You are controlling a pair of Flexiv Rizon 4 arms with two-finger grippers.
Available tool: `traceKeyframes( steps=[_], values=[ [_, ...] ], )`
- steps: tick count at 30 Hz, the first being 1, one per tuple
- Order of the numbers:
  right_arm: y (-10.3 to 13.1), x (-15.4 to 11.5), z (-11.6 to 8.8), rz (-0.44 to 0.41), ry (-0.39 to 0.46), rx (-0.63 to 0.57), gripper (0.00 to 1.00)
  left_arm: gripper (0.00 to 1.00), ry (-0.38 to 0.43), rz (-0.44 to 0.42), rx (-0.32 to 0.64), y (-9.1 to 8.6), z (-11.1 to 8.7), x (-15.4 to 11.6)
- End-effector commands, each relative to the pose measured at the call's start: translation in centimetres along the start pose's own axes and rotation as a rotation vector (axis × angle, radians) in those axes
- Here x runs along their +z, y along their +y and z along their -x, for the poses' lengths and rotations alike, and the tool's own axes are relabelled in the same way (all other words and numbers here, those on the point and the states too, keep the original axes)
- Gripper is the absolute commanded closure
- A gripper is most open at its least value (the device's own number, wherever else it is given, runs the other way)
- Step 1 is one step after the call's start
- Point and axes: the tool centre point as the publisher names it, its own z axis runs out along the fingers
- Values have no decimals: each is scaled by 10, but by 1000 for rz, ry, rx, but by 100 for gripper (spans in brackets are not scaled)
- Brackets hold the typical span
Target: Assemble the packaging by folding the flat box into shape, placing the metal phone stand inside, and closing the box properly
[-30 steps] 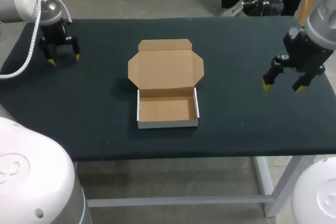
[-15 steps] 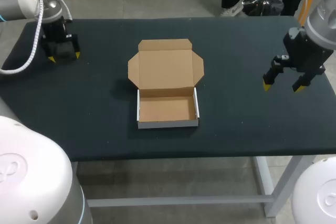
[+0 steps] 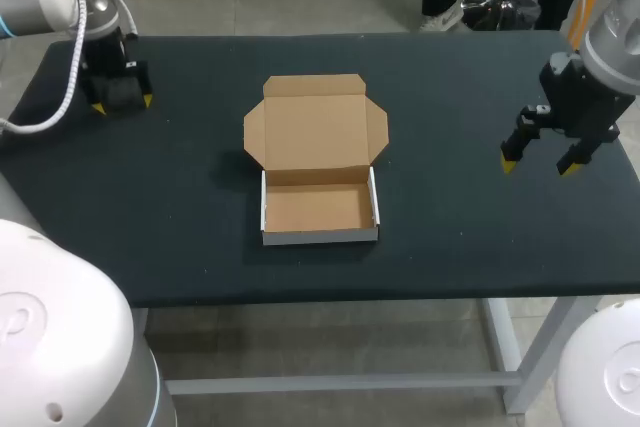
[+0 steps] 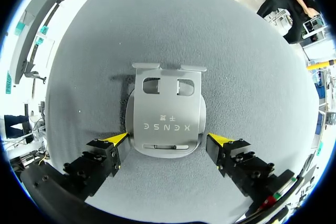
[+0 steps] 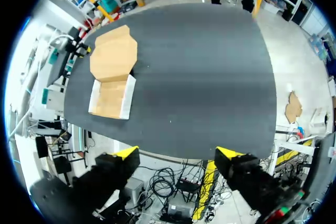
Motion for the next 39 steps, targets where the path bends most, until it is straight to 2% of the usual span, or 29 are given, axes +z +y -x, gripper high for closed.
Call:
traceKeyframes(
  steps=[1,11,19,26,31,37,38,39],
  values=[
    [0,-2,0,-5,0,0,0,5,-6,15,-1,-9,-1,2],
    [0,-2,0,-5,0,0,0,23,-15,7,-1,-15,-2,1],
    [0,-2,0,-5,0,0,0,21,-21,5,-3,-18,-2,3],
    [0,-2,0,-5,0,0,0,26,-25,4,-6,-22,-1,5],
    [0,-2,0,-5,0,0,0,23,-30,4,-8,-27,0,7],
    [0,-2,0,-5,0,0,0,25,-38,4,-11,-32,1,9],
    [0,-2,0,-5,0,0,0,32,-38,4,-12,-33,1,9],
    [0,-2,0,-5,0,0,0,46,-39,3,-14,-33,1,9]
  ],
)
